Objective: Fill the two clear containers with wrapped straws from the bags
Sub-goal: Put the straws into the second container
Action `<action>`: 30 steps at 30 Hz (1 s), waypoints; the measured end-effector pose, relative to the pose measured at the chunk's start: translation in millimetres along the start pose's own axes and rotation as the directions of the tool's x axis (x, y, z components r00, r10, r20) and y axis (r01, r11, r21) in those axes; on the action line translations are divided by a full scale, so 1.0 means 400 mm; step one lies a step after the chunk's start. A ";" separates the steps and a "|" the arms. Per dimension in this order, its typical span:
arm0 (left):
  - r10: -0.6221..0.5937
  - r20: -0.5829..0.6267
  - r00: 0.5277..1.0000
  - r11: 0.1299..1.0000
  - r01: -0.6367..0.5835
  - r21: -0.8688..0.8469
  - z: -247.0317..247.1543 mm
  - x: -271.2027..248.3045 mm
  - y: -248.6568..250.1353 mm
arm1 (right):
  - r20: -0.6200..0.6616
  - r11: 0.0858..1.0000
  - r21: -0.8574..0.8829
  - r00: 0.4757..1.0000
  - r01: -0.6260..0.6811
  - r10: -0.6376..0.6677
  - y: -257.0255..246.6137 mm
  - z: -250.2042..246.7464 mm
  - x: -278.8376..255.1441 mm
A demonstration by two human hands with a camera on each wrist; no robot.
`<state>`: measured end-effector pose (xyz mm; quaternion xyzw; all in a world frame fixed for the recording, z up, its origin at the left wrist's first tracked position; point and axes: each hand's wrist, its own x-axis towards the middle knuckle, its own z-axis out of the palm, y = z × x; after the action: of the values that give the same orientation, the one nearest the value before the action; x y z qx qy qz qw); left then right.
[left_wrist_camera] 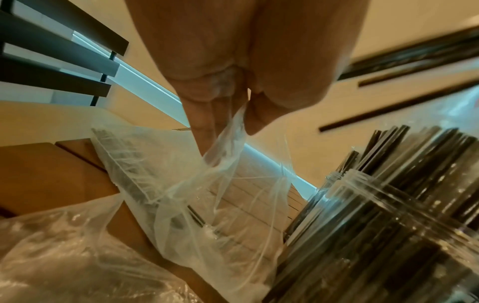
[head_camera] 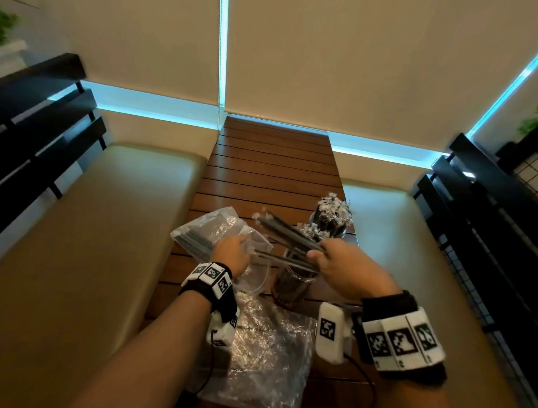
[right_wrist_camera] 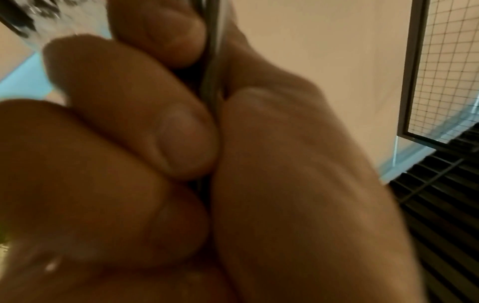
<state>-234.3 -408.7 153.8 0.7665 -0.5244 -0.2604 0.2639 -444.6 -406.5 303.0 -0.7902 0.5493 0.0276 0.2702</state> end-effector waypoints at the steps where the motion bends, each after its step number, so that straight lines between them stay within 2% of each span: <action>1: -0.008 0.017 1.000 1.000 0.008 0.012 0.004 0.001 -0.003 | -0.051 1.000 0.007 0.998 0.024 -0.023 0.004 -0.013 -0.003; 3: -0.008 0.022 1.000 1.000 0.008 0.020 0.013 -0.003 -0.003 | -0.162 0.997 0.044 0.985 0.071 -0.063 0.007 -0.011 0.024; 5: 0.002 -0.046 0.999 0.999 -0.004 -0.048 0.019 -0.018 0.015 | -0.280 0.985 0.136 0.958 0.104 -0.062 0.006 0.027 0.076; 7: -0.012 -0.114 0.993 0.968 -0.017 -0.250 0.008 -0.041 0.049 | -0.384 0.954 0.246 0.921 0.173 -0.068 -0.004 0.087 0.127; 8: -0.014 -0.111 0.994 0.924 -0.030 -0.382 -0.004 -0.053 0.068 | -0.423 0.930 0.283 0.901 0.234 -0.099 -0.017 0.117 0.143; 10: -0.010 -0.042 0.999 0.747 -0.021 -0.664 -0.034 -0.074 0.097 | -0.472 0.877 0.325 0.864 0.353 -0.173 -0.054 0.170 0.162; 12: -0.003 0.066 0.998 0.464 0.060 -0.884 -0.065 -0.082 0.113 | -0.484 0.836 0.346 0.844 0.426 -0.230 -0.088 0.213 0.173; 13: 0.005 0.092 0.996 0.353 0.084 -0.932 -0.081 -0.084 0.120 | -0.478 0.825 0.356 0.844 0.438 -0.242 -0.102 0.228 0.180; 15: -0.010 0.074 0.997 0.293 0.073 -0.953 -0.110 -0.084 0.138 | -0.431 0.829 0.351 0.861 0.435 -0.270 -0.128 0.249 0.186; 18: -0.226 -0.006 0.974 0.398 0.087 -0.913 -0.129 -0.074 0.163 | -0.304 0.847 0.291 0.882 0.445 -0.359 -0.143 0.266 0.178; 19: -0.302 -0.036 0.953 0.445 0.107 -0.889 -0.126 -0.068 0.162 | -0.280 0.848 0.251 0.874 0.466 -0.397 -0.133 0.269 0.177; 21: -0.364 -0.110 0.925 0.547 0.117 -0.829 -0.116 -0.063 0.146 | -0.289 0.852 0.180 0.854 0.492 -0.432 -0.093 0.258 0.171; 23: -0.278 -0.222 0.934 0.761 0.073 -0.644 -0.105 -0.071 0.125 | -0.373 0.858 0.237 0.858 0.456 -0.353 -0.049 0.210 0.160; 24: -0.177 -0.241 0.954 0.871 0.038 -0.490 -0.096 -0.077 0.115 | -0.411 0.828 0.332 0.860 0.451 -0.303 -0.033 0.177 0.148; 25: -0.072 -0.222 0.972 0.943 -0.006 -0.332 -0.087 -0.087 0.114 | -0.442 0.770 0.435 0.855 0.468 -0.270 -0.021 0.145 0.136; 27: 0.065 -0.169 0.984 0.991 -0.084 -0.109 -0.068 -0.103 0.122 | -0.444 0.632 0.592 0.857 0.500 -0.262 -0.030 0.090 0.107; 29: 0.123 -0.185 0.975 0.991 -0.129 -0.024 -0.053 -0.115 0.141 | -0.397 0.491 0.728 0.878 0.479 -0.268 -0.065 0.079 0.096; 30: 0.146 -0.205 0.968 0.988 -0.152 -0.013 -0.048 -0.116 0.151 | -0.396 0.420 0.784 0.889 0.457 -0.229 -0.082 0.089 0.102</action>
<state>-276.2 -381.3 214.3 0.7437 -0.5470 -0.1677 0.3459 -390.8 -416.8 271.9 -0.6413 0.3411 -0.3966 0.5614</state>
